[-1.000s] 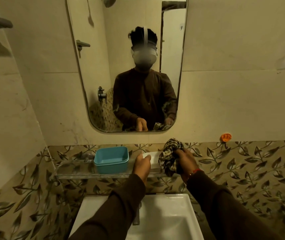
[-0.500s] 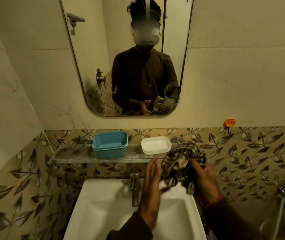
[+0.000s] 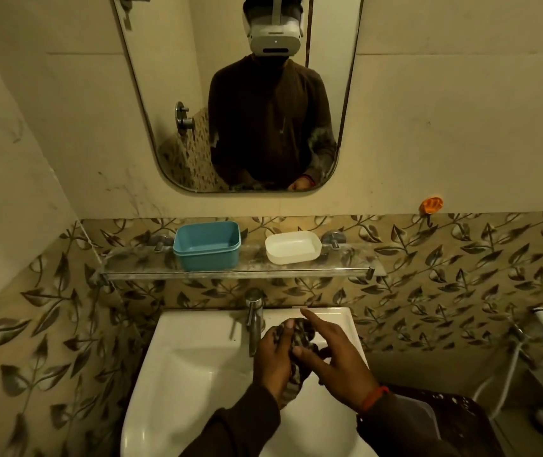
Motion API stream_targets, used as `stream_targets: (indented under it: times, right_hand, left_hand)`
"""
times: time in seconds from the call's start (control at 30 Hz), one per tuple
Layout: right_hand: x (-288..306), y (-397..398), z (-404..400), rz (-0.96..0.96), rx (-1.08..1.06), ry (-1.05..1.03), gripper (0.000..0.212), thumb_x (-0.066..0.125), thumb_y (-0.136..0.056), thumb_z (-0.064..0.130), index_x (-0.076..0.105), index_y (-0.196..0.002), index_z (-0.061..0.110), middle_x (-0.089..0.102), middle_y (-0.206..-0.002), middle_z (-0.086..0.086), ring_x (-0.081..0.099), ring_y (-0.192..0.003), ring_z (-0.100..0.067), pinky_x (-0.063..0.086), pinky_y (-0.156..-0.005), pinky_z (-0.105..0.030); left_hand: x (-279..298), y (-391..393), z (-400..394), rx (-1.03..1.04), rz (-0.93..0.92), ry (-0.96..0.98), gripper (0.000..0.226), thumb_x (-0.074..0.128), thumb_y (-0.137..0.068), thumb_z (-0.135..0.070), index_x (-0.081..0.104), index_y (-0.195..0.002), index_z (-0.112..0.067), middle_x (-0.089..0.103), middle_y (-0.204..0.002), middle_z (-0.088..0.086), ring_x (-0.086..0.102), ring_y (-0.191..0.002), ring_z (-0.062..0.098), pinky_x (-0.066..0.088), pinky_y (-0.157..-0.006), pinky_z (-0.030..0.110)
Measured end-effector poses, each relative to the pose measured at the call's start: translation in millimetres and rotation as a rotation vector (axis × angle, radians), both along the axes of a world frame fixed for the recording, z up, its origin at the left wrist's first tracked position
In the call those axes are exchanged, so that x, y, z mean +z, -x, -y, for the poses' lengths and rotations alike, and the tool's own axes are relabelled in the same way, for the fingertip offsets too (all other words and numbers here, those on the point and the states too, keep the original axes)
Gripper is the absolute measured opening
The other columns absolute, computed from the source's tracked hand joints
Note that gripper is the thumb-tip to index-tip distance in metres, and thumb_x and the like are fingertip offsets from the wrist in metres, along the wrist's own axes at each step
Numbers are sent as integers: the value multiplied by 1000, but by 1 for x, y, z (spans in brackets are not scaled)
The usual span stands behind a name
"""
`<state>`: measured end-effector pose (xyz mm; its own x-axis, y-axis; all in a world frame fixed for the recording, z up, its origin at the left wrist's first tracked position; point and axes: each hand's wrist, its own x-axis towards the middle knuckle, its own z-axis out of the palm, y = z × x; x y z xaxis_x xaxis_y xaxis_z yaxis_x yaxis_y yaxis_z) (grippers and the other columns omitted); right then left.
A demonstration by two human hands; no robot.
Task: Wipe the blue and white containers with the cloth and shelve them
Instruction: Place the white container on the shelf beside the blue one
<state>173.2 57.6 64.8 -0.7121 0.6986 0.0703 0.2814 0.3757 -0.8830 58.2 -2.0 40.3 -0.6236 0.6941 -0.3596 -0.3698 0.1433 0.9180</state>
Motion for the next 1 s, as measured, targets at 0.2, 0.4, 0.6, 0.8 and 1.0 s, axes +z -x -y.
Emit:
stream_targets:
  times: [0.2,0.4,0.6,0.8,1.0]
  right_hand:
    - [-16,12,-9,-225,-149,344,25,69,-83,3,71,-92,26,66,-101,-11,70,-79,-29,61,-67,-44]
    - [-29,12,-26,-411,-328,598,15,66,-81,-6,67,-88,7,65,-105,-20,70,-85,-32,59,-66,-36]
    - [-38,23,-47,-389,-321,666,46,60,-81,-13,60,-113,20,59,-111,-12,64,-96,-33,61,-70,-38]
    - [-53,37,-92,-292,-327,457,34,65,-79,-12,70,-88,20,64,-98,-3,66,-81,-19,56,-55,-21]
    - [-84,57,-143,-87,-437,303,37,69,-78,-3,66,-81,34,67,-99,-5,66,-76,-19,54,-56,-22]
  left_hand:
    - [-20,8,0,-138,63,-43,43,56,-95,-57,64,-120,-22,77,-115,14,73,-108,34,59,-90,52]
    - [-33,22,1,-239,277,-76,48,76,-88,-28,59,-133,-31,73,-126,10,68,-117,28,59,-84,39]
    - [-37,36,-29,-157,359,42,39,68,-95,-18,58,-133,-15,68,-125,18,67,-113,33,59,-85,45]
    - [-40,48,-83,-58,172,85,39,62,-95,4,56,-131,-10,64,-132,21,64,-116,38,56,-96,52]
    - [-55,58,-130,-16,-101,152,47,66,-91,7,54,-136,-3,60,-137,19,57,-126,37,49,-108,54]
